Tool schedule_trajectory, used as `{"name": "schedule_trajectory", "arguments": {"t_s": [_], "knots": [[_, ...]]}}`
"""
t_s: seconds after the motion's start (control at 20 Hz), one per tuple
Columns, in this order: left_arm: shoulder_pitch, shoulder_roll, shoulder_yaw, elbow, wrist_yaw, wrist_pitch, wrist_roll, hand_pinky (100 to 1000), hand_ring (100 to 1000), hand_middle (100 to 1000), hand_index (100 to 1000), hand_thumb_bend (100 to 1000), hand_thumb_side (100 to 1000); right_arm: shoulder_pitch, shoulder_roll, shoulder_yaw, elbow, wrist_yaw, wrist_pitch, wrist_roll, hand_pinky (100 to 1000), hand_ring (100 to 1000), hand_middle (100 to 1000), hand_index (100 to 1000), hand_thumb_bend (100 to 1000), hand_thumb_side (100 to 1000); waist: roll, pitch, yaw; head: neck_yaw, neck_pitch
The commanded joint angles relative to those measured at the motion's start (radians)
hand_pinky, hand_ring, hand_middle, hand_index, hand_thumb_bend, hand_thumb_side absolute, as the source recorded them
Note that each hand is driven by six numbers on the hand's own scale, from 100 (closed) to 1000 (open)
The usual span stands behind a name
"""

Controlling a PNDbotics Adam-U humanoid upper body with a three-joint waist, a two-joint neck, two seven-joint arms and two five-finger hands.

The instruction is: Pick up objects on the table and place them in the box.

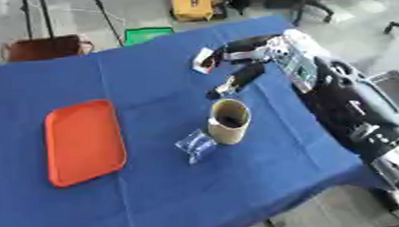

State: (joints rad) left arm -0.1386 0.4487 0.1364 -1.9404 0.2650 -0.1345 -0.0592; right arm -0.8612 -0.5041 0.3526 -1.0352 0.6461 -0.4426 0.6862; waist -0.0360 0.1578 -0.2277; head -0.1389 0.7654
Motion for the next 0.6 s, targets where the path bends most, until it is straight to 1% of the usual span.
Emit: {"name": "schedule_trajectory", "arguments": {"t_s": [0.05, 0.2, 0.25, 0.4, 0.6], "knots": [[-0.002, 0.031, 0.000, -0.007, 0.005, 0.000, -0.008, 751, 756, 764, 887, 385, 1000, -0.001, -0.017, -0.011, -0.027, 0.010, -0.094, 0.060, 901, 899, 903, 994, 515, 831, 0.000, -0.019, -0.002, 0.003, 0.005], [-0.001, 0.031, -0.002, -0.006, 0.005, 0.000, -0.011, 751, 757, 764, 888, 383, 1000, 0.013, -0.014, -0.005, -0.034, 0.024, -0.096, 0.013, 898, 894, 901, 992, 497, 823, 0.002, -0.017, -0.001, 0.004, 0.005], [-0.001, 0.030, -0.002, -0.006, 0.005, 0.000, -0.012, 751, 757, 764, 888, 381, 1000, 0.017, -0.013, -0.001, -0.036, 0.032, -0.099, -0.004, 896, 892, 897, 991, 476, 822, 0.003, -0.016, -0.001, 0.003, 0.005], [-0.001, 0.029, -0.003, -0.005, 0.004, 0.001, -0.013, 751, 757, 764, 888, 381, 1000, 0.027, -0.010, 0.009, -0.035, 0.060, -0.110, -0.053, 896, 896, 899, 992, 472, 822, 0.005, -0.014, 0.001, 0.002, 0.005], [0.000, 0.027, -0.004, -0.004, 0.004, 0.001, -0.015, 751, 757, 764, 889, 379, 1000, 0.050, -0.010, 0.017, -0.022, 0.130, -0.127, -0.108, 896, 906, 904, 995, 468, 827, 0.008, -0.012, -0.001, 0.002, 0.005]]}}
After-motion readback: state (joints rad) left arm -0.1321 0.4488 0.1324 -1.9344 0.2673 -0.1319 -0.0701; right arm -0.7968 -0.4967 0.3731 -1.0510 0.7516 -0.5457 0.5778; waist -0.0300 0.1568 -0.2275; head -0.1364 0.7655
